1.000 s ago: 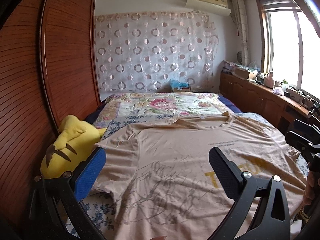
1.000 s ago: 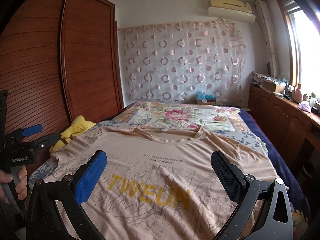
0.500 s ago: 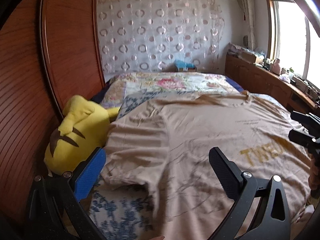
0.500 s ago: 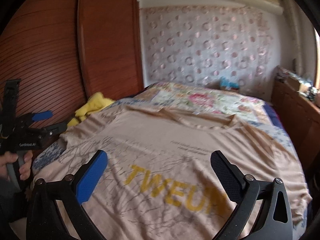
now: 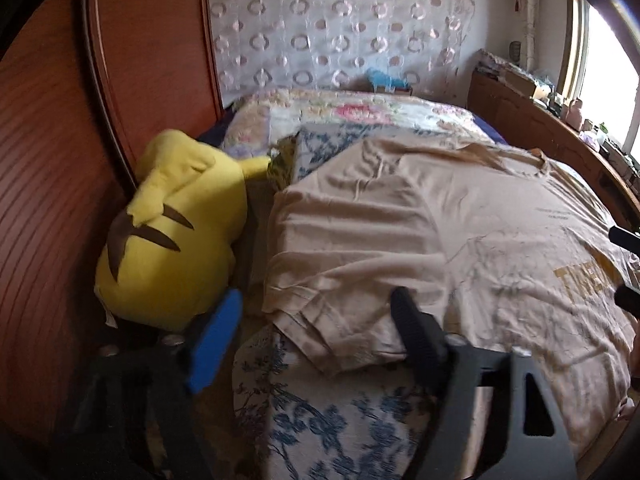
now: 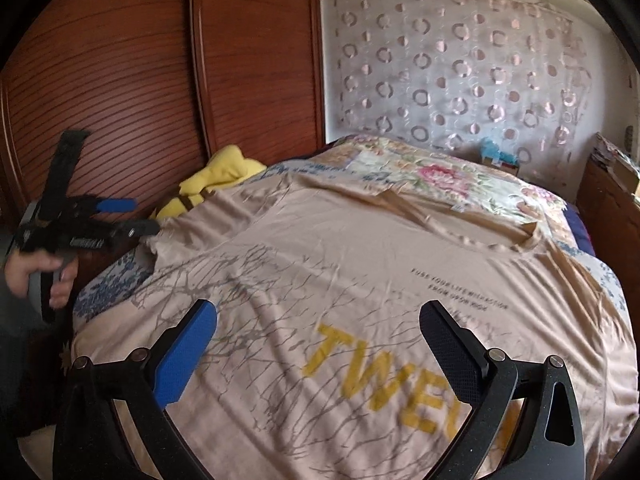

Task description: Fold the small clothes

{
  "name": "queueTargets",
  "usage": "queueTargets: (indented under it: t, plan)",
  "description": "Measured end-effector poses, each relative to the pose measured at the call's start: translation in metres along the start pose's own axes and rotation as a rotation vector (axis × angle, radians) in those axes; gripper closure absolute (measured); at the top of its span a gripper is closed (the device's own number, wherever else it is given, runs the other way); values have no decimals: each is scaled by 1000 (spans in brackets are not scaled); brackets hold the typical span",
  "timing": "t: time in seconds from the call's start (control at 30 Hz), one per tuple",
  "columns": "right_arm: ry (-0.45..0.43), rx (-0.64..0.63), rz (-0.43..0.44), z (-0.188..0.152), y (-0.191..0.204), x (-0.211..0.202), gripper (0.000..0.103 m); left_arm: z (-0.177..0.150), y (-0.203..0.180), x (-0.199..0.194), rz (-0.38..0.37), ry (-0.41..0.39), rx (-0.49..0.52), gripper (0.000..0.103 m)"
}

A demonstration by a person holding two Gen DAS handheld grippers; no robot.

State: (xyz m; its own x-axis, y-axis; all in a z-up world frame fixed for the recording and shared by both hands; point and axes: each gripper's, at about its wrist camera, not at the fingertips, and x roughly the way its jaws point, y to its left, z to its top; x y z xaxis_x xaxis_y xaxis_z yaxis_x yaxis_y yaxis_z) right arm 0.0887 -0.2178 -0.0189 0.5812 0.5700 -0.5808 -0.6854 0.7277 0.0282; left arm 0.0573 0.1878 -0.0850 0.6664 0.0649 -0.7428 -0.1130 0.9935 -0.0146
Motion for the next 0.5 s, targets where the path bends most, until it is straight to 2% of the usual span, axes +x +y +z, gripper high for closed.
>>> queueTargets:
  t: [0.1,0.23,0.37,0.43,0.5]
  plan:
    - [13,-10,5,2,1,-1,2,2,2,12,20,26,14,41]
    - [21,-20,9,4,2,0,2,4,5,20,42,56,41,60]
    - [23,-20,12,2,2,-3,2,4,9,24,-7,66,62,72]
    - [23,-20,14,0,2,-3,2,5,9,23,-7,66,70,92]
    - [26,-21,10,0,2,-2,2,6,5,21,-5,60,87,98]
